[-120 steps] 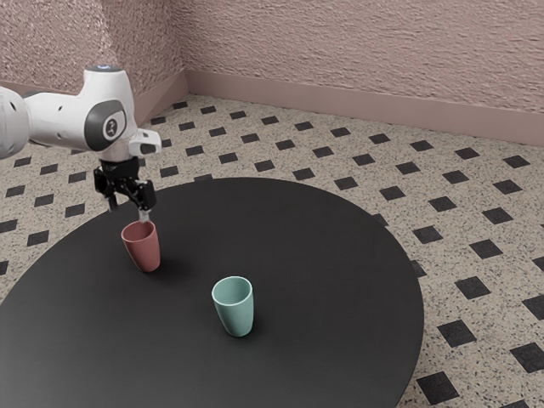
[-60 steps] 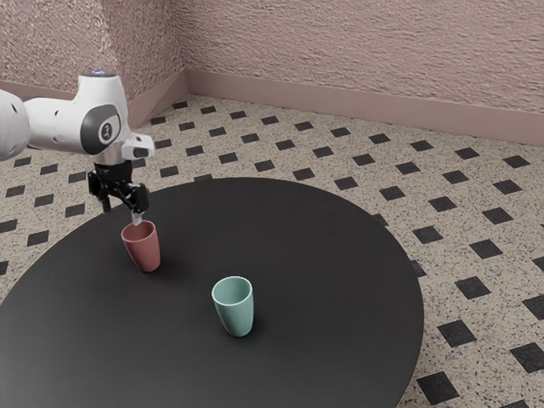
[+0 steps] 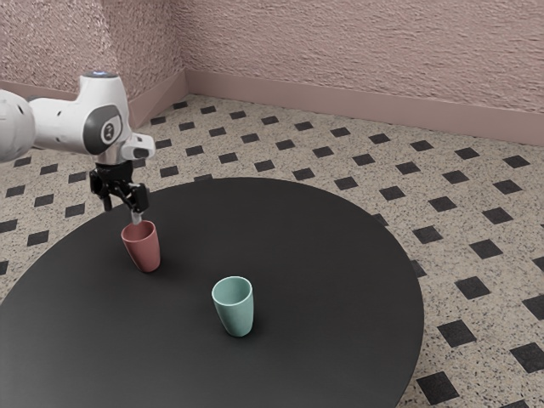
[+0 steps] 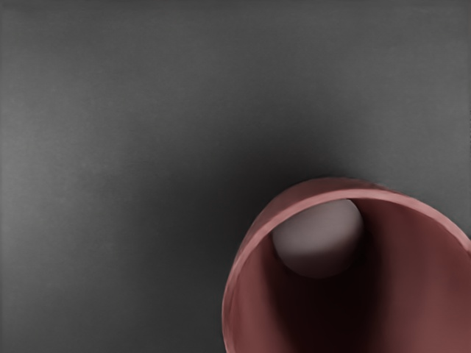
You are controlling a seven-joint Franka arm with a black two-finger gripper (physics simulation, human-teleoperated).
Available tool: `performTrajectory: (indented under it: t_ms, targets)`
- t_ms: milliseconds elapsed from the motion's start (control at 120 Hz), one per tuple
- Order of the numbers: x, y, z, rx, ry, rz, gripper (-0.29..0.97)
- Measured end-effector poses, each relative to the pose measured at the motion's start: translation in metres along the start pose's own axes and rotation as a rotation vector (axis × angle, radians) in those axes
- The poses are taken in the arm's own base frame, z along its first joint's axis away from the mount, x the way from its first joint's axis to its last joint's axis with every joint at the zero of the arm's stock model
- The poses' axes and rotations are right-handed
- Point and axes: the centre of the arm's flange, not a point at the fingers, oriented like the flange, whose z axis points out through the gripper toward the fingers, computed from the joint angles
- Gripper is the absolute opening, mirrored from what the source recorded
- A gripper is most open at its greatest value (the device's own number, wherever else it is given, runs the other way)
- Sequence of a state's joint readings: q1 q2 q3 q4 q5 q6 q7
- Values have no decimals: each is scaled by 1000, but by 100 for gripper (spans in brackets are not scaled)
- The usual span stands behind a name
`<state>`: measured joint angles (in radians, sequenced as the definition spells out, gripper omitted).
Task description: Place the left cup onto the right cup
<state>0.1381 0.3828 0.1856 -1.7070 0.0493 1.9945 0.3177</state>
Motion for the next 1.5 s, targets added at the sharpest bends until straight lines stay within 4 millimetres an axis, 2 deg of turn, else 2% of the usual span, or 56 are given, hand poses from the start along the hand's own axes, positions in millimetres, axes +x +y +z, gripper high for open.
performTrajectory:
  t_ms: [1042, 1242, 1500]
  targets:
    - [11, 0, 36, -10, -42, 20, 68]
    - [11, -2, 42, -12, -46, 17, 64]
    - [11, -4, 44, -12, -47, 14, 54]
